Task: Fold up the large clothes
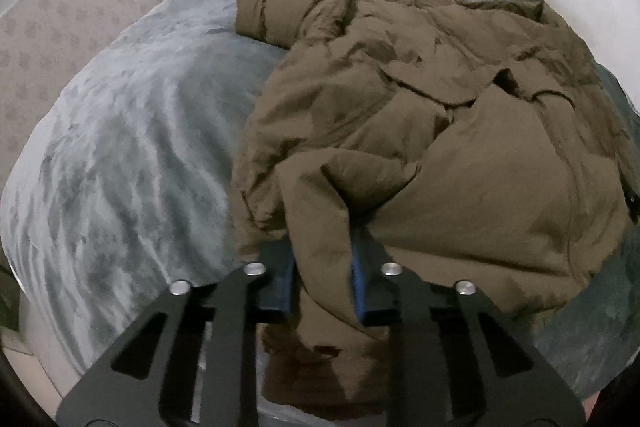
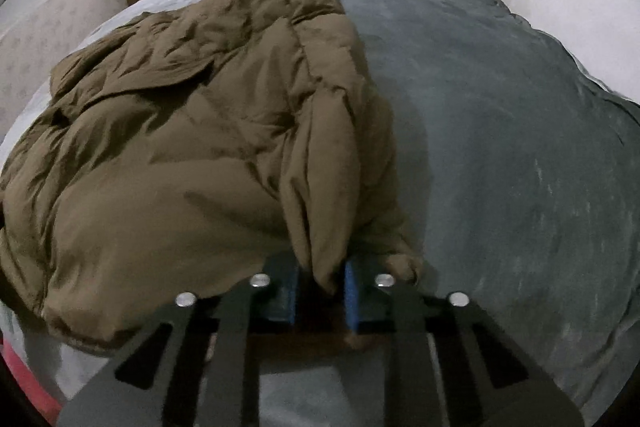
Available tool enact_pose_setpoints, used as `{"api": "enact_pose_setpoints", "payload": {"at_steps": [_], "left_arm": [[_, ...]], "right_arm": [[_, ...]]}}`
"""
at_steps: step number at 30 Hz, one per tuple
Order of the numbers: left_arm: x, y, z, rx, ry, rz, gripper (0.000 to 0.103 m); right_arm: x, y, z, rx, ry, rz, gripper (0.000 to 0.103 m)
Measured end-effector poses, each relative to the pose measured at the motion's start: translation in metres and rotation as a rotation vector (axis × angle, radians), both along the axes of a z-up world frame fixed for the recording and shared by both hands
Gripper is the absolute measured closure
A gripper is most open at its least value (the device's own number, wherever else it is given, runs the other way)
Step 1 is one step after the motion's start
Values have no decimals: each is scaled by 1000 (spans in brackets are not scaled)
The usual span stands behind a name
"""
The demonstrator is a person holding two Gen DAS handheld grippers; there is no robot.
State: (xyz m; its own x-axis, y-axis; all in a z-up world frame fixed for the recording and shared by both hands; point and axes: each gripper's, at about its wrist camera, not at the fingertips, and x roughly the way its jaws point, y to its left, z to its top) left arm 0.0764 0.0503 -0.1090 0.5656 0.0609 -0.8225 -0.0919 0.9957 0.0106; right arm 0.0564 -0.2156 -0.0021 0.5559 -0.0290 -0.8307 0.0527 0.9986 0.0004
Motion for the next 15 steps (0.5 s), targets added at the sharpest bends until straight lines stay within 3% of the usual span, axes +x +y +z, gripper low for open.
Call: {"api": "enact_pose_setpoints", "payload": {"at_steps": [12, 14, 15], "left_arm": [[-1, 52, 39, 81, -61, 108, 89], [-1, 54, 38, 72, -46, 118, 82], [-4, 52, 35, 81, -43, 127, 74]], "right_arm": [[-74, 63, 12, 108, 1, 74, 89], [-75, 60, 13, 101, -9, 67, 81], [-74, 57, 14, 105, -16, 60, 74]]}}
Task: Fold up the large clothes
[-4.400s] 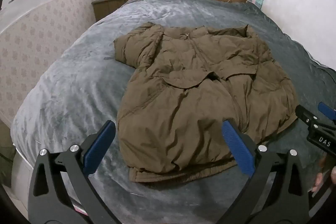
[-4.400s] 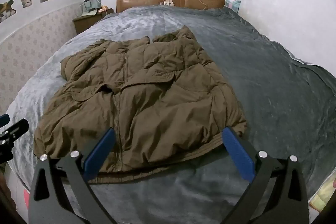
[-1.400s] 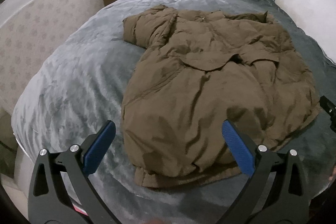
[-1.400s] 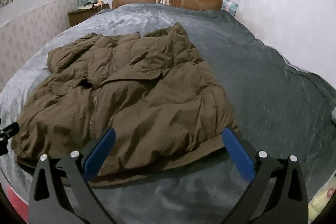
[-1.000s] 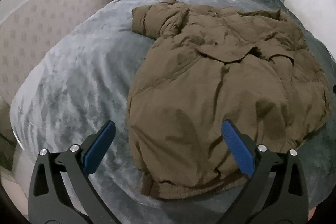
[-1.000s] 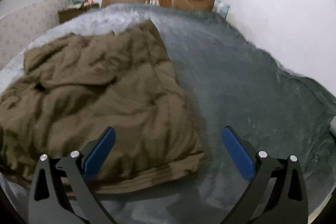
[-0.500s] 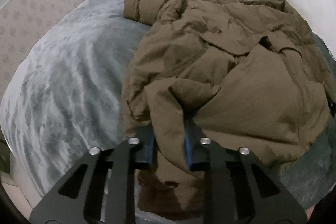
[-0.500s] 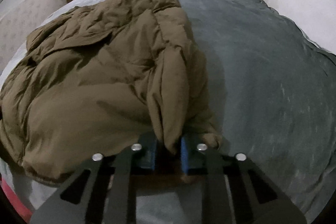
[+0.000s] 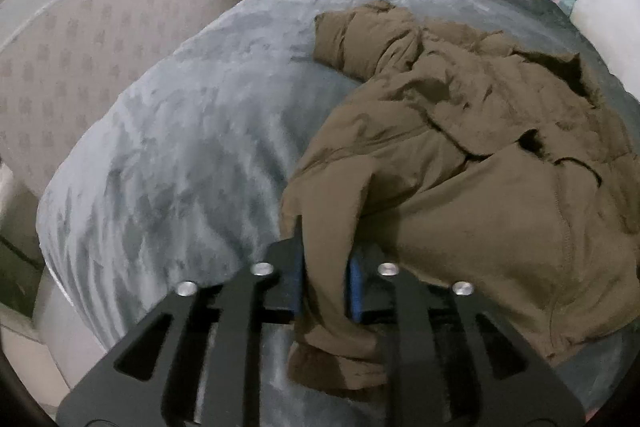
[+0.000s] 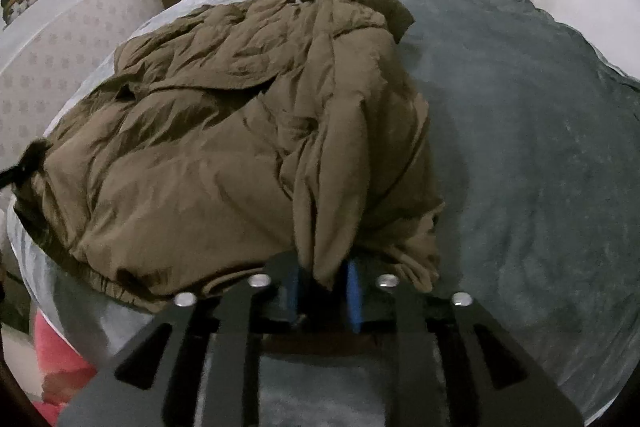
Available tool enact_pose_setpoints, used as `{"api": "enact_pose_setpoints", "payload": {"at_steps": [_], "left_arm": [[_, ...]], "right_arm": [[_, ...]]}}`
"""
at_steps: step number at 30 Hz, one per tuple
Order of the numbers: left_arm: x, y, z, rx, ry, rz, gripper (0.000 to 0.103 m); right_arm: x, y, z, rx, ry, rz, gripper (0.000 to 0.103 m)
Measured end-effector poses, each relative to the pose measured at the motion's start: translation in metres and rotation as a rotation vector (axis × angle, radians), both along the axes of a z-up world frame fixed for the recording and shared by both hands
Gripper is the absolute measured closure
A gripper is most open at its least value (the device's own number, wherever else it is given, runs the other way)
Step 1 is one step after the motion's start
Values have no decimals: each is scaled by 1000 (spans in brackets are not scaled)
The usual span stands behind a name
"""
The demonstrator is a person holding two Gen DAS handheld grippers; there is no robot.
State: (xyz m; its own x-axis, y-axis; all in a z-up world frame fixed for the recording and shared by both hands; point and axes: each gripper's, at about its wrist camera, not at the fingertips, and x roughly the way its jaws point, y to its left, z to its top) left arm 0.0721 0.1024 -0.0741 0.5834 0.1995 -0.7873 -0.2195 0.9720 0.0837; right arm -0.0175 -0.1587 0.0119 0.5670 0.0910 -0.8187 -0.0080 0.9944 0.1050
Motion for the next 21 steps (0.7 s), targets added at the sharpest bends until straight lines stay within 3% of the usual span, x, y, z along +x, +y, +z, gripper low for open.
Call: {"api": "enact_pose_setpoints", "payload": {"at_steps": [1, 2, 3, 4, 13, 21], "left_arm": [[-1, -3, -1, 29, 8, 17, 59], [-2, -6, 0, 48, 5, 28, 51], [-3, -8, 3, 54, -6, 27, 35], [-6, -9, 8, 57, -25, 23, 26], [19, -12, 40, 50, -88, -28, 13], [92, -13, 55, 30, -66, -87, 8]], "right_arm": [[0, -5, 4, 14, -15, -17, 62], [1, -8, 8, 23, -29, -25, 57], [2, -10, 12, 26, -43, -32, 53], [5, -11, 17, 15, -54, -41, 53], [51, -7, 47, -63, -93, -24, 53], [123, -3, 71, -112, -115, -10, 53]]}}
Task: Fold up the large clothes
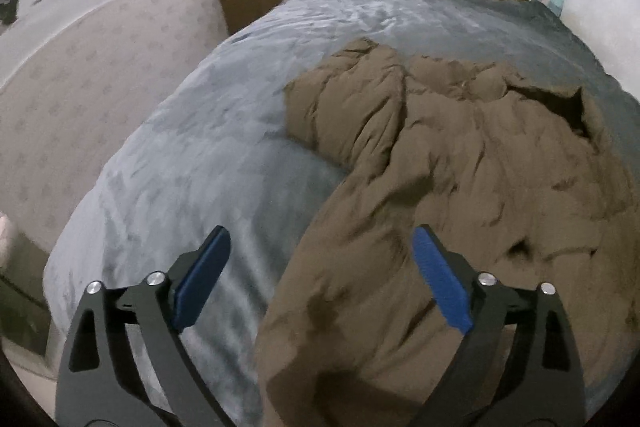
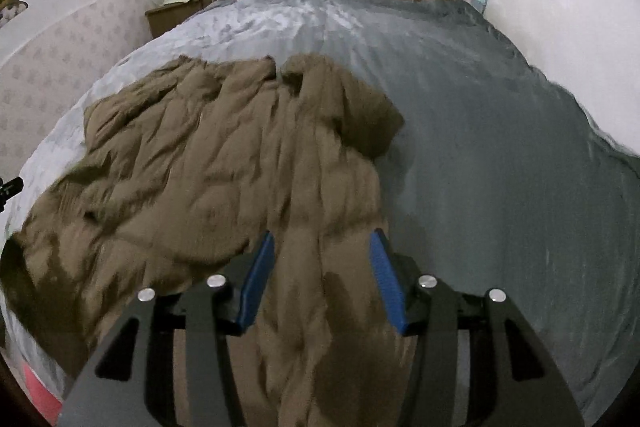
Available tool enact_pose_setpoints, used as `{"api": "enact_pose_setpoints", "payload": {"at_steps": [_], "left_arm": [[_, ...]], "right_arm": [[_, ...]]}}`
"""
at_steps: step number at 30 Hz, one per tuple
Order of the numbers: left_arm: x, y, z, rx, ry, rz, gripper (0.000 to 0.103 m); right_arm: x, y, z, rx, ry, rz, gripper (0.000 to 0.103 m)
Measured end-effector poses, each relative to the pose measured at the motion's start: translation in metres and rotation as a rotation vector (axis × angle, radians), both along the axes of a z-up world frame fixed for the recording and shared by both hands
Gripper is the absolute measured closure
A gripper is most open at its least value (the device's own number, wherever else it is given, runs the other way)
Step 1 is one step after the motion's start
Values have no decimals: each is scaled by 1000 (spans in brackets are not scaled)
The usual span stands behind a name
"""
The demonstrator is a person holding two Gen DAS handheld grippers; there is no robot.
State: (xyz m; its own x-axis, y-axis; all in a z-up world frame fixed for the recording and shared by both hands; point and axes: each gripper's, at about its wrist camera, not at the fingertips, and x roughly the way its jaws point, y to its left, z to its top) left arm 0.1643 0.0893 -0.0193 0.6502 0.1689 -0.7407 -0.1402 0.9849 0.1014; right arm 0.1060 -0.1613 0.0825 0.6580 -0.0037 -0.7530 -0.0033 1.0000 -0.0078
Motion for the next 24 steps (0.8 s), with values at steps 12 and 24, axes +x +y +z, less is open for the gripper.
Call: {"api": "enact_pose_setpoints", "payload": {"at_steps": [12, 24], "left_arm": [[119, -49, 9, -57, 67, -200, 7], [220, -80, -27, -11, 139, -238, 7]], "right_arm": [[123, 16, 18, -111, 21, 102, 53], [256, 39, -8, -142, 163, 200, 53]]}}
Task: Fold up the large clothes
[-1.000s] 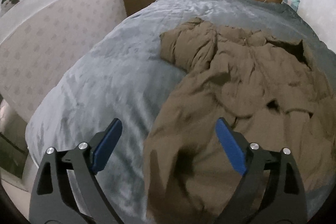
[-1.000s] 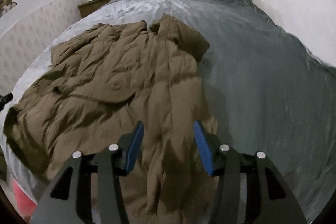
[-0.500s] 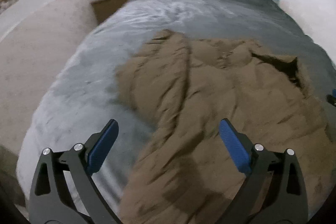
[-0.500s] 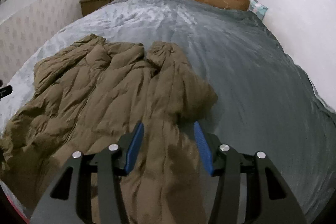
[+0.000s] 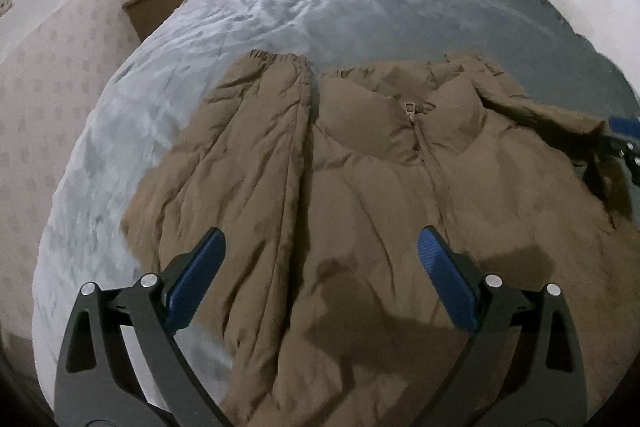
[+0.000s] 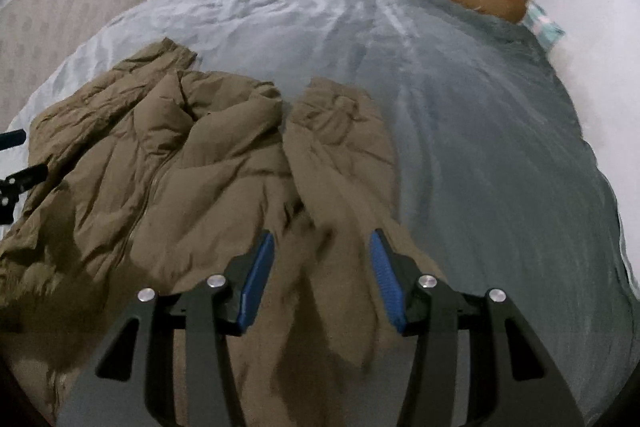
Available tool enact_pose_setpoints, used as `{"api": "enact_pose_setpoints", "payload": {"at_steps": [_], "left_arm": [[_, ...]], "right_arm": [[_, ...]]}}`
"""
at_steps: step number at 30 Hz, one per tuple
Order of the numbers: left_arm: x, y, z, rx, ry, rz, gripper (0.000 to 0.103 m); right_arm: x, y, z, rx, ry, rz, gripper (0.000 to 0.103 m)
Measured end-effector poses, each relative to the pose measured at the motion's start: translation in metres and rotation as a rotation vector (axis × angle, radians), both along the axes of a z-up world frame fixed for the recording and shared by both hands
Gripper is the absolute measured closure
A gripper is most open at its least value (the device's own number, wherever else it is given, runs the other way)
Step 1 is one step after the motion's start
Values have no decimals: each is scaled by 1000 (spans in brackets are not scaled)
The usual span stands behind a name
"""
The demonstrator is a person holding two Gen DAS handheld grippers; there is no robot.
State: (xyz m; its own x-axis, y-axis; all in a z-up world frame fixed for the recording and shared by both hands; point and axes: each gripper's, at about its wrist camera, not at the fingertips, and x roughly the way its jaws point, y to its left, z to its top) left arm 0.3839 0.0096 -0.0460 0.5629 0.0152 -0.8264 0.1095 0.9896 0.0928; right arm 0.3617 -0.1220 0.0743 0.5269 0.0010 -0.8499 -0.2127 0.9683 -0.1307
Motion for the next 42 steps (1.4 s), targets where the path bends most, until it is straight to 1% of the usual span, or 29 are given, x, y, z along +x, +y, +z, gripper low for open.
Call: {"api": "enact_pose_setpoints", "payload": {"at_steps": [4, 7, 10, 13, 14, 15, 16, 17, 18, 19, 22, 23, 24, 25, 26, 28, 30, 31, 33, 36, 38, 39, 41, 42], "left_arm": [[21, 3, -15, 3, 33, 11, 7], [32, 15, -23, -16, 67, 37, 7], [39, 21, -25, -40, 81, 50, 7], [39, 23, -27, -32, 72, 50, 7], [38, 24, -27, -25, 72, 50, 7], [38, 25, -27, -19, 71, 49, 7], [38, 26, -27, -13, 70, 46, 7], [38, 26, -27, -7, 68, 43, 7], [38, 26, -28, -3, 70, 42, 7], [38, 28, -29, 1, 74, 41, 7], [36, 36, -31, 4, 85, 52, 7], [35, 39, -31, -3, 87, 58, 7], [34, 42, -30, -11, 89, 64, 7], [31, 44, -29, -20, 90, 70, 7], [28, 47, -27, -23, 89, 70, 7], [20, 49, -24, -23, 80, 70, 7], [11, 50, -22, -17, 68, 67, 7], [4, 52, -20, -8, 59, 73, 7], [-6, 58, -17, -7, 48, 82, 7], [-13, 66, -15, -16, 48, 93, 7], [-16, 68, -15, -8, 51, 103, 7], [-17, 69, -14, -5, 54, 108, 7], [-21, 71, -12, -12, 62, 112, 7], [-21, 71, -12, -16, 67, 114, 7]], "right_arm": [[46, 9, -27, -9, 109, -8, 53], [68, 13, -43, -55, 193, -15, 53], [79, 26, -47, -143, 214, 13, 53], [91, 37, -55, -160, 292, 23, 53], [96, 42, -58, -182, 310, 26, 53], [101, 45, -63, -217, 323, 24, 57], [103, 46, -66, -233, 331, 20, 76], [106, 44, -70, -231, 348, 15, 84], [106, 43, -70, -219, 352, 12, 87], [107, 40, -67, -201, 342, 4, 91], [96, 32, -43, -144, 253, -19, 94], [85, 29, -27, -95, 203, -25, 94], [77, 27, -19, -60, 172, -30, 95], [63, 26, -3, 6, 118, -37, 95], [48, 27, 11, 77, 73, -20, 95], [19, 38, 27, 164, 27, 49, 95], [-8, 56, 28, 168, 23, 122, 95], [-26, 72, 24, 178, 38, 174, 95], [-46, 88, 14, 187, 69, 230, 95], [-76, 122, -11, 107, 112, 323, 95], [-85, 132, -26, 43, 128, 331, 95], [-83, 129, -28, 31, 131, 328, 95], [-75, 126, -31, 26, 174, 314, 92], [-74, 127, -28, 23, 176, 304, 91]]}}
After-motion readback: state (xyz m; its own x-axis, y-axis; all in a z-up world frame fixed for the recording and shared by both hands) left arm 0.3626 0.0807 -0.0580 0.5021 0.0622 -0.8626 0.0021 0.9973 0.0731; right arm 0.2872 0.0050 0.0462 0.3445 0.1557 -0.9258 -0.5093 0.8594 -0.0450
